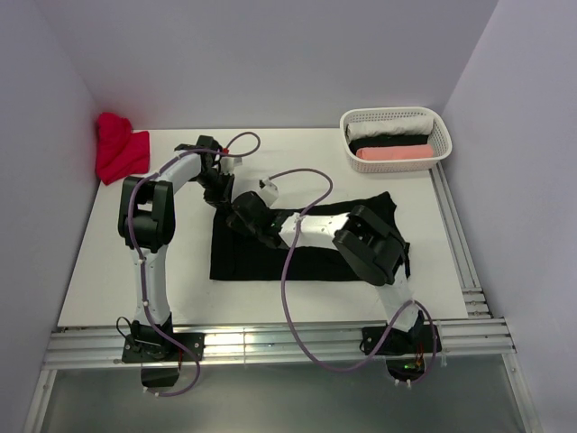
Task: Roll the t-shirts
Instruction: Roll the tshirt
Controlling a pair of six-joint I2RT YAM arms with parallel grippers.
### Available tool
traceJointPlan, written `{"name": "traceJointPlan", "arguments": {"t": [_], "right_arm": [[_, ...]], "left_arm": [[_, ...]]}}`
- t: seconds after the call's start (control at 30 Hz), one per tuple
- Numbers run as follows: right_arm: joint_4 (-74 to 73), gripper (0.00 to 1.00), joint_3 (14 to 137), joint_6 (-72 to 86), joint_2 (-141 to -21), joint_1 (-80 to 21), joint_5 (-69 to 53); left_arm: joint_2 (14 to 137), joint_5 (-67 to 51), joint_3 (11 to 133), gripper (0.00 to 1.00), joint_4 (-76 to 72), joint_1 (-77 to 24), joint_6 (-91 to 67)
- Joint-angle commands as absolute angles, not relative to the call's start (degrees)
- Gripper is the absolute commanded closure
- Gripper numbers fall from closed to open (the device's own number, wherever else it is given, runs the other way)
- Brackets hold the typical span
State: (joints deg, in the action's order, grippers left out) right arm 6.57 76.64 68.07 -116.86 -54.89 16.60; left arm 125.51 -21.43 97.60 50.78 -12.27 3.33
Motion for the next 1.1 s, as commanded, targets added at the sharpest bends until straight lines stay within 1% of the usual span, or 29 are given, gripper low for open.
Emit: {"name": "traceJointPlan", "arguments": {"t": [0.0,0.13,0.2,0.23,0.27,0.3,0.5,0.63,0.7,0.83,0.93,1.07], "right_arm": [[7.8,0.82,78.9,67.2,-120.8,-52.8,14.3],[7.9,0.82,76.7,68.6,-121.4,-52.5,14.1],[8.6,0.82,75.4,69.5,-121.7,-52.2,13.5],[8.4,0.82,75.3,69.8,-121.9,-52.2,13.4],[8.2,0.82,75.3,69.9,-122.2,-52.1,13.4],[7.8,0.82,75.7,70.0,-122.3,-52.1,13.4],[5.7,0.83,77.6,69.8,-123.9,-52.1,13.1],[4.9,0.83,78.2,70.0,-124.9,-52.0,12.4],[5.0,0.84,78.3,70.1,-125.2,-52.0,12.2],[4.7,0.84,78.5,70.1,-125.5,-51.9,12.0],[4.7,0.85,78.2,70.2,-125.3,-51.9,11.9],[5.0,0.85,77.7,70.5,-125.2,-51.6,11.9]], "left_arm": [[123.8,-21.0,97.6,0.87,49.8,-13.4,3.2],[123.4,-21.1,97.9,0.87,50.0,-13.4,3.3],[123.1,-21.4,98.1,0.85,50.3,-13.4,3.5],[122.9,-21.5,98.1,0.82,50.4,-13.4,3.5],[122.3,-21.7,98.3,0.80,50.4,-13.4,3.6],[122.0,-22.0,98.4,0.75,50.6,-13.4,3.8],[119.3,-24.2,101.5,0.62,52.6,-12.9,4.5],[117.7,-26.5,103.6,0.50,54.9,-11.3,5.1],[116.6,-27.8,103.7,0.47,55.4,-9.7,5.4],[115.9,-29.7,103.3,0.45,57.0,-6.5,7.4],[116.9,-31.8,102.7,0.46,58.4,-3.6,9.0],[120.7,-35.8,101.9,0.47,60.6,-1.0,11.3]]}}
